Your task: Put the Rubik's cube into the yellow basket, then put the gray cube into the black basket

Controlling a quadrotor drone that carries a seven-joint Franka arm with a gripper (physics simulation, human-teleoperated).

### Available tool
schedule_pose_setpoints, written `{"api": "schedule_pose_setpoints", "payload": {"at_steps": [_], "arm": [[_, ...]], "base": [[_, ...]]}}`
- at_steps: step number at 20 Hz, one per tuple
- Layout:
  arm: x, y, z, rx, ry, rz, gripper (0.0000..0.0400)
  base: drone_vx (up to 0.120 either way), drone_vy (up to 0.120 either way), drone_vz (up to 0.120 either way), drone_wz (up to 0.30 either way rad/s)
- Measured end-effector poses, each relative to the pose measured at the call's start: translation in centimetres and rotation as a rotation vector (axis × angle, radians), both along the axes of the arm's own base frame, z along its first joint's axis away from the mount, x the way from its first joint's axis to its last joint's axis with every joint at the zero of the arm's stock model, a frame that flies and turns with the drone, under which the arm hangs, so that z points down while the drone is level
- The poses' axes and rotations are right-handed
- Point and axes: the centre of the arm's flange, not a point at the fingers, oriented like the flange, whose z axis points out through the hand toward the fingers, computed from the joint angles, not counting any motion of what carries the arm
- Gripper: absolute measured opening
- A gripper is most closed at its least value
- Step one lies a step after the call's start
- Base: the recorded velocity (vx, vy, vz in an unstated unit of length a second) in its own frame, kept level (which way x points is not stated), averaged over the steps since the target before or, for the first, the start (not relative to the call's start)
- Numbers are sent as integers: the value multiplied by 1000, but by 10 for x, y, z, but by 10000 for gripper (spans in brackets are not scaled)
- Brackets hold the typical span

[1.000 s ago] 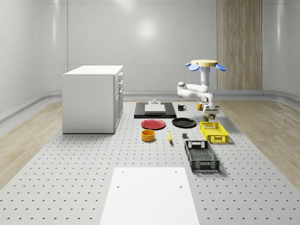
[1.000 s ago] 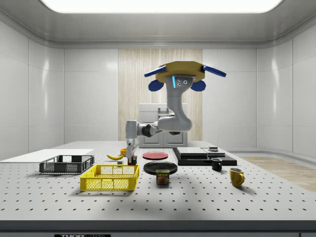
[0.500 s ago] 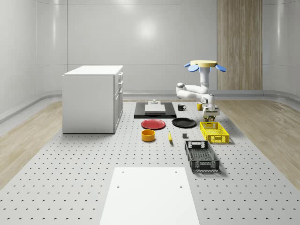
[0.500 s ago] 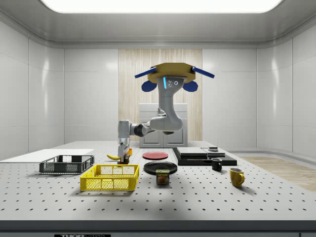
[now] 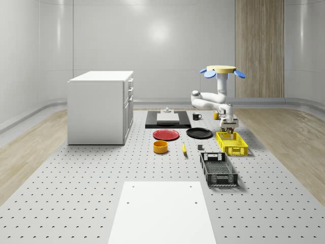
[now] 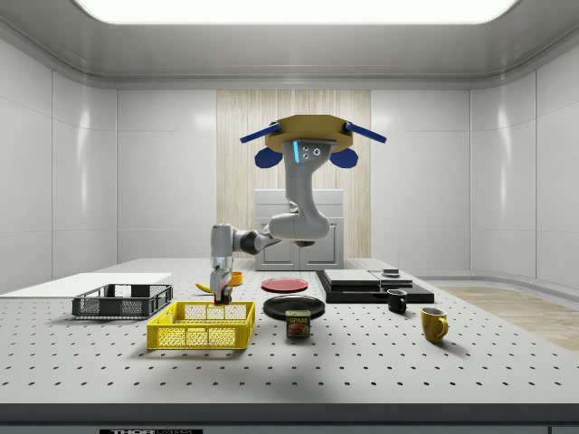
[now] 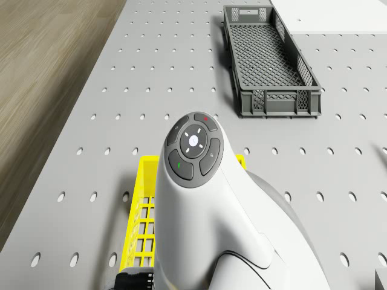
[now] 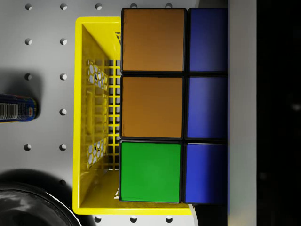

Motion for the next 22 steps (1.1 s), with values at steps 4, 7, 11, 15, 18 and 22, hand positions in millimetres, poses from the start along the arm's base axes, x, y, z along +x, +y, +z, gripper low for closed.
{"api": "schedule_pose_setpoints", "payload": {"at_steps": [4, 7, 11, 15, 18, 22], "arm": [[0, 0, 19, 0, 0, 0, 321], [0, 0, 34, 0, 0, 0, 321], [0, 0, 51, 0, 0, 0, 321], [0, 0, 64, 0, -1, 0, 321], [0, 0, 74, 0, -1, 0, 321], [0, 0, 87, 0, -1, 0, 329]], "base": [[0, 0, 0, 0], [0, 0, 0, 0], [0, 0, 0, 0], [0, 0, 0, 0], [0, 0, 0, 0], [0, 0, 0, 0]]}}
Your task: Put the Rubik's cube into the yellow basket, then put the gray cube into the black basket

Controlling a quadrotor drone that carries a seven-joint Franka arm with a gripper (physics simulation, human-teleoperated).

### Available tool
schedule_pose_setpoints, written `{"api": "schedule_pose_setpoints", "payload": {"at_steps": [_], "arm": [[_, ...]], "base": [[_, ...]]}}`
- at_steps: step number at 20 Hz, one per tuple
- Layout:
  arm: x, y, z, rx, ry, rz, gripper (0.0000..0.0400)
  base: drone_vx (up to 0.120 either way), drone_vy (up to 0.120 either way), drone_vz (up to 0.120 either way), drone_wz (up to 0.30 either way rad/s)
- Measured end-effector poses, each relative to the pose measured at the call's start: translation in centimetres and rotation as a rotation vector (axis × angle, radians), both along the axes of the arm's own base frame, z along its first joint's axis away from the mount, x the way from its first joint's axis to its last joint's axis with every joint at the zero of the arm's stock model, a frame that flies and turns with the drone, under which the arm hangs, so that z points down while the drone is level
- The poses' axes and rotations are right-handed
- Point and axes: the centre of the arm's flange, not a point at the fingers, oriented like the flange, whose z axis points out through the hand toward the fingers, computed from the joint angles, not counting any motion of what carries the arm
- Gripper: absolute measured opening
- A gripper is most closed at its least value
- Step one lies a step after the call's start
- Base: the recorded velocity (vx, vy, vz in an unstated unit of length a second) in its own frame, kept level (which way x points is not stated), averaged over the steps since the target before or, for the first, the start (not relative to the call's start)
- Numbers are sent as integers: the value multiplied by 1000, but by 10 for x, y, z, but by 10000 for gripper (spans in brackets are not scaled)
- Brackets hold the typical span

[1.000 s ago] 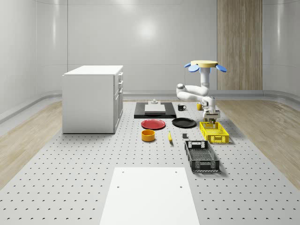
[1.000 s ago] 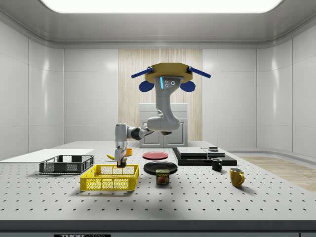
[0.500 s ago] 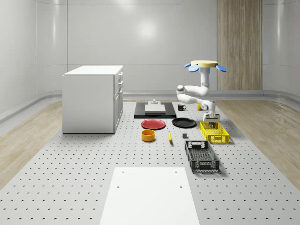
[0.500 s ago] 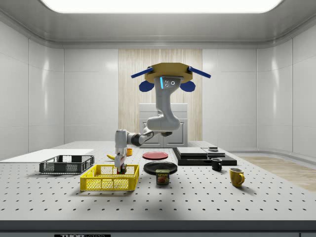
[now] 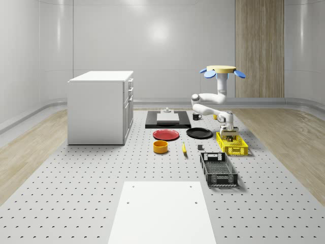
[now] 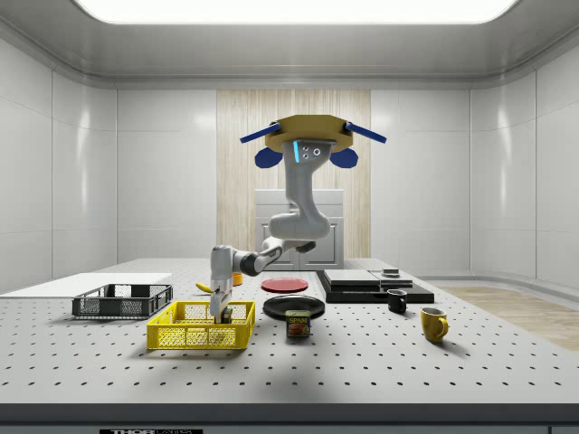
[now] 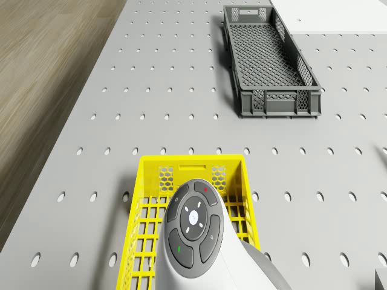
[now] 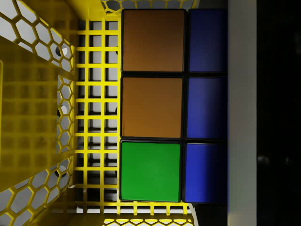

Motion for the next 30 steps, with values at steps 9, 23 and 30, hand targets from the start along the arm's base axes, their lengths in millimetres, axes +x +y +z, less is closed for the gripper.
{"api": "schedule_pose_setpoints", "payload": {"at_steps": [9, 23, 30], "arm": [[0, 0, -6, -5, 2, 0, 393], [0, 0, -40, -6, 3, 0, 400], [0, 0, -42, -6, 3, 0, 400]], "base": [[0, 0, 0, 0], [0, -46, 77, 0], [0, -120, 0, 0]]}}
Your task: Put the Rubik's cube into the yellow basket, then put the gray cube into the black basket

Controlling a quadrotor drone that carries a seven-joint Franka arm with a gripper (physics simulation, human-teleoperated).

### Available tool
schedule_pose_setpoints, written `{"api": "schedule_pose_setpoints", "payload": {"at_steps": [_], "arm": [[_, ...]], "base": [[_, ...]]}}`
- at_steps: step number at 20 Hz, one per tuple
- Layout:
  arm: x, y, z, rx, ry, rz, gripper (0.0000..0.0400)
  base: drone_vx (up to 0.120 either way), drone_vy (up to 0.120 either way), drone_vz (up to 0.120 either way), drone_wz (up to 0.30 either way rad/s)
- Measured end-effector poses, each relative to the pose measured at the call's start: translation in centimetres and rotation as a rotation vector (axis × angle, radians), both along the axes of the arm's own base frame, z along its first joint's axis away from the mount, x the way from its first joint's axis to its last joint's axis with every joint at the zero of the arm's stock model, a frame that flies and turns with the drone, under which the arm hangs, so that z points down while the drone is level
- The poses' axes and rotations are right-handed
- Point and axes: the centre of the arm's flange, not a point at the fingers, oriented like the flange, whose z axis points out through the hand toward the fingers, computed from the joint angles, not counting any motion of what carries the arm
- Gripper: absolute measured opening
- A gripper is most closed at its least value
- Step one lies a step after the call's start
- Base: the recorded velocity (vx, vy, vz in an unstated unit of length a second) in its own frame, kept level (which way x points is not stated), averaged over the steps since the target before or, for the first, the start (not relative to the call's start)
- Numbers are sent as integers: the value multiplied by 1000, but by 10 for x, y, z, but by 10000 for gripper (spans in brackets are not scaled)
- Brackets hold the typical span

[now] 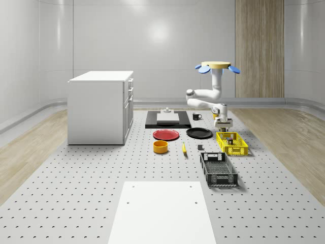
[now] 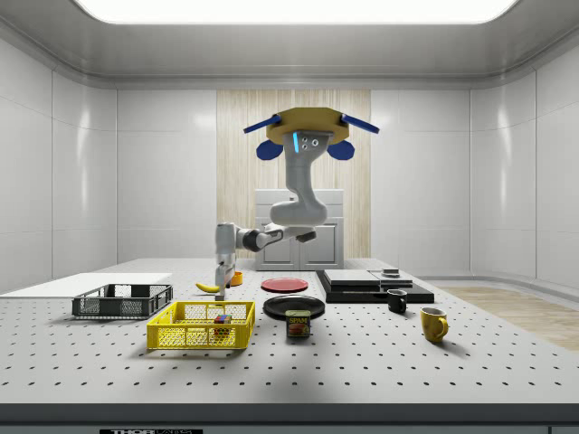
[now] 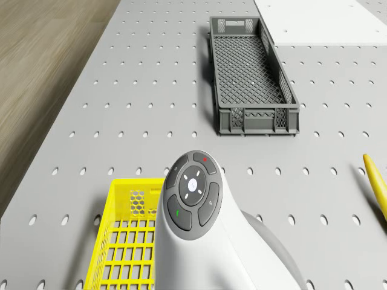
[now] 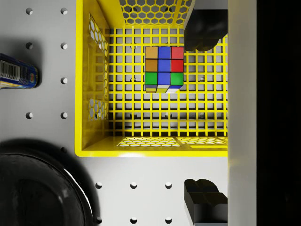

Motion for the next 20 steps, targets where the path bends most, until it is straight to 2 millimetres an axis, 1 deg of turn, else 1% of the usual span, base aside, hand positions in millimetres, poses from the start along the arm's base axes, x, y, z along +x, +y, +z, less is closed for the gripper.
{"api": "schedule_pose_setpoints", "payload": {"at_steps": [10, 20], "arm": [[0, 0, 0, 0, 0, 0, 400], [0, 0, 0, 0, 0, 0, 400]], "base": [[0, -120, 0, 0], [116, -120, 0, 0]]}}
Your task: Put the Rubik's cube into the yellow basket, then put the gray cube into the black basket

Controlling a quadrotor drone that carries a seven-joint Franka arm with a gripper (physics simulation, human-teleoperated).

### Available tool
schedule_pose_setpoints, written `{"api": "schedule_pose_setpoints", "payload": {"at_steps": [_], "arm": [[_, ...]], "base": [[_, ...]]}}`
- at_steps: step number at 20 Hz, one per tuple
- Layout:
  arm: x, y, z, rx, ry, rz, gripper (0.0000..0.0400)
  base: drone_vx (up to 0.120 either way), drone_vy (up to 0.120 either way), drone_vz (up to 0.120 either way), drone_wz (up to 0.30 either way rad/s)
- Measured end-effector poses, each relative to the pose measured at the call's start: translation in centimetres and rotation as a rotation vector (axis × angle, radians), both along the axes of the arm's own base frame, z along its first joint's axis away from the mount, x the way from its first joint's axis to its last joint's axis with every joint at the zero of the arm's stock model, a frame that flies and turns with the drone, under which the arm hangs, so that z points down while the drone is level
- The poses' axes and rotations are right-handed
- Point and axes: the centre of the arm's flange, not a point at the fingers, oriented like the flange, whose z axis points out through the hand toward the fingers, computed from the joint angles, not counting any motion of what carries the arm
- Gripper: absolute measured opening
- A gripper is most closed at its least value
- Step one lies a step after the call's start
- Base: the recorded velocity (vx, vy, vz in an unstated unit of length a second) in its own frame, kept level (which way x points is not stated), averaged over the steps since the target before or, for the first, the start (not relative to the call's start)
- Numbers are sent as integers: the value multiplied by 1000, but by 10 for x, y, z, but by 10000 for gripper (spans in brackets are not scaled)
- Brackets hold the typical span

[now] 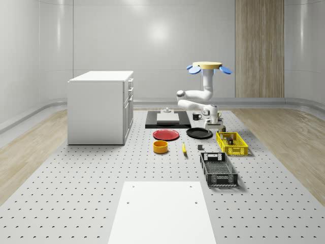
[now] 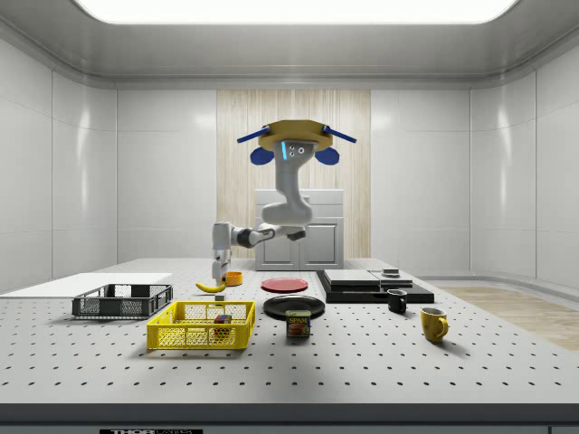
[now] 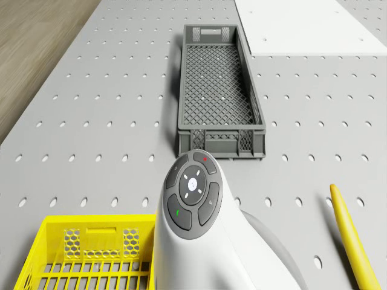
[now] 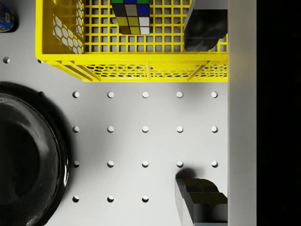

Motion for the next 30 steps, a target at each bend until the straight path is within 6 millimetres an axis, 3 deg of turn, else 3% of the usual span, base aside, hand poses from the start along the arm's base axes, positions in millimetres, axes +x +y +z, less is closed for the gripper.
{"api": "schedule_pose_setpoints", "payload": {"at_steps": [6, 14, 24, 30], "arm": [[0, 0, 0, 0, 0, 0, 400], [0, 0, 0, 0, 0, 0, 400], [0, 0, 0, 0, 0, 0, 400], [0, 0, 9, 0, 0, 0, 400]], "base": [[120, -120, 0, 0], [0, -120, 0, 0], [0, -120, -116, 0], [0, -7, -20, 0]]}}
